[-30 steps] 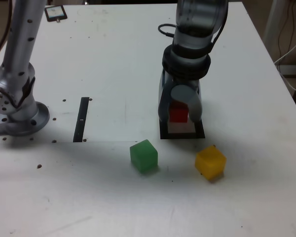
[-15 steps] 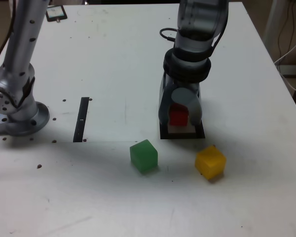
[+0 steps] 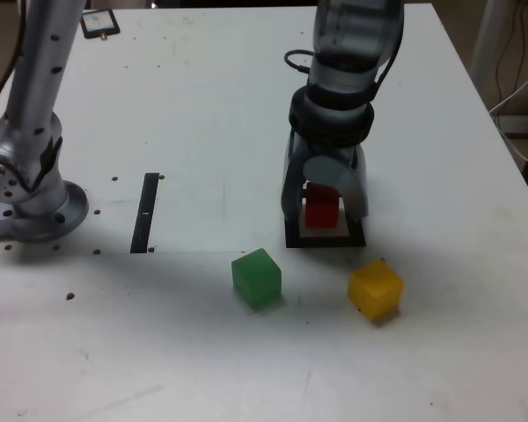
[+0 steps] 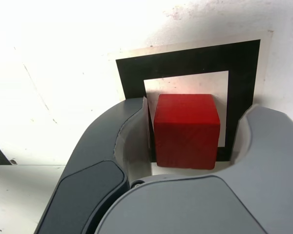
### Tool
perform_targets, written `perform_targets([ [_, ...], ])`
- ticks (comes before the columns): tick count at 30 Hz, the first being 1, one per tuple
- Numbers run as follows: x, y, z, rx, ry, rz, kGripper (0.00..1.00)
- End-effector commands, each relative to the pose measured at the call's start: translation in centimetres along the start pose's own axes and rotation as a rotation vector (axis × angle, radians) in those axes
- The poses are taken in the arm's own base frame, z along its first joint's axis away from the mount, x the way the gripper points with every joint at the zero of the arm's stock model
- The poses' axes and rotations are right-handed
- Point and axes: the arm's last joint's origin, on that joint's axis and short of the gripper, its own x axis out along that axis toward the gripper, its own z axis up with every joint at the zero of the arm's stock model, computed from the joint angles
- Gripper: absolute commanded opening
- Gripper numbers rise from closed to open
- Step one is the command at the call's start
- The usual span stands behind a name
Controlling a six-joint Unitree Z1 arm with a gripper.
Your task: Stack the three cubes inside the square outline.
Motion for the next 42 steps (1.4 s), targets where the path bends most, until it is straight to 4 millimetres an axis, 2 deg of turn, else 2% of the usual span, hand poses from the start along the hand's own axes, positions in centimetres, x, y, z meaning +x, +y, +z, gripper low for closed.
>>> perform_targets([
  [1, -0.9, 0.0, -0.8, -0.007, -0.012, 0.003, 0.99],
  [7, -5.3, -1.7, -3.9, -0.015, -0.096, 0.029, 0.99],
  [10, -6.8, -2.9, -4.7, -0.010, -0.135, 0.035, 0.99],
  [15, -7.7, -4.9, -4.4, 0.007, -0.149, -0.001, 0.99],
  [20, -8.6, -8.0, -3.8, 0.005, -0.182, -0.022, 1.00],
  [25, -7.9, -10.0, -2.0, -0.006, -0.173, -0.020, 1.00],
  [31, -5.1, -11.3, 1.2, -0.045, -0.104, -0.019, 0.99],
  [42, -2.1, -11.7, 2.6, -0.139, -0.022, 0.003, 0.93],
])
